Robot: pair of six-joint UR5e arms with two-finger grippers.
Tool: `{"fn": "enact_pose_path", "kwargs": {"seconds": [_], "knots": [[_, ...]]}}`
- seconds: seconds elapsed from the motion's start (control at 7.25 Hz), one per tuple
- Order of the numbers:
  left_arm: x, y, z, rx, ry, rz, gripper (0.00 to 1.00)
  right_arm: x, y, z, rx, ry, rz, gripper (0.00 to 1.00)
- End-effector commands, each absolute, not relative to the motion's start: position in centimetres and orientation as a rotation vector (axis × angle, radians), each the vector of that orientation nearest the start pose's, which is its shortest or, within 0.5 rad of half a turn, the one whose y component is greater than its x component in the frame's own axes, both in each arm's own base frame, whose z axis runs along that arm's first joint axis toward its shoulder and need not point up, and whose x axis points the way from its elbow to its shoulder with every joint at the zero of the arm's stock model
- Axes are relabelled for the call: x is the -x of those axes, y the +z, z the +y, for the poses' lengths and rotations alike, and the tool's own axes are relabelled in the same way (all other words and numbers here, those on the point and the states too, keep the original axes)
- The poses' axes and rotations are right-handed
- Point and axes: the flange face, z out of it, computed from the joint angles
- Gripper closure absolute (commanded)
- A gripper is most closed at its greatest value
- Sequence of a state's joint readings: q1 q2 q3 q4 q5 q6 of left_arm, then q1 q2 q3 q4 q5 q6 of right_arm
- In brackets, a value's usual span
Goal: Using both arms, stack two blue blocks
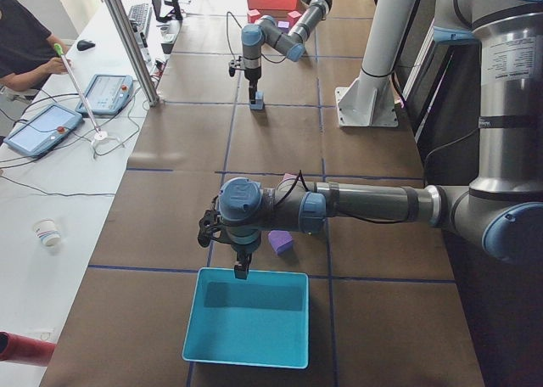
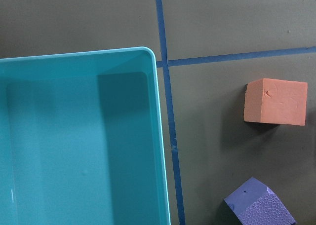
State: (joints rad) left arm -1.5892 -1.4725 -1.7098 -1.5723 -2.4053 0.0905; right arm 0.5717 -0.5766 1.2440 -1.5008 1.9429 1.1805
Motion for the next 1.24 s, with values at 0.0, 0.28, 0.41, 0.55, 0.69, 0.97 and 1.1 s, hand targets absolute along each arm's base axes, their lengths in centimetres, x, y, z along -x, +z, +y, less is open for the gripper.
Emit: {"fn": "enact_pose_path", "kwargs": {"seconds": [0.0, 0.28, 0.41, 0.55, 0.69, 0.97, 1.1], "knots": [[6.8, 63.0, -45.3, -0.088, 0.086, 0.831, 0.0, 57.7, 10.7, -51.3, -0.032, 0.064, -0.817, 0.01], [6.8, 62.8, -45.5, -0.094, 0.088, 0.831, 0.0, 52.9, 7.4, -50.3, -0.03, 0.09, -0.805, 0.01], [6.7, 61.8, -45.7, -0.12, 0.102, 0.829, 0.0, 49.3, 6.0, -49.7, -0.029, 0.101, -0.786, 0.01], [6.3, 59.9, -46.0, -0.154, 0.127, 0.826, 0.0, 45.6, 5.7, -49.4, -0.034, 0.117, -0.778, 0.0], [4.4, 56.3, -46.8, -0.203, 0.193, 0.826, 0.0, 41.1, 7.7, -49.4, -0.036, 0.084, -0.788, 0.0], [-3.2, 47.2, -45.8, -0.195, 0.176, 0.859, 0.0, 32.1, 15.0, -50.7, -0.071, 0.002, -0.778, 0.0], [-7.0, 44.4, -44.9, -0.163, 0.152, 0.872, 0.0, 27.8, 19.6, -51.6, -0.095, -0.062, -0.746, 0.0]]}}
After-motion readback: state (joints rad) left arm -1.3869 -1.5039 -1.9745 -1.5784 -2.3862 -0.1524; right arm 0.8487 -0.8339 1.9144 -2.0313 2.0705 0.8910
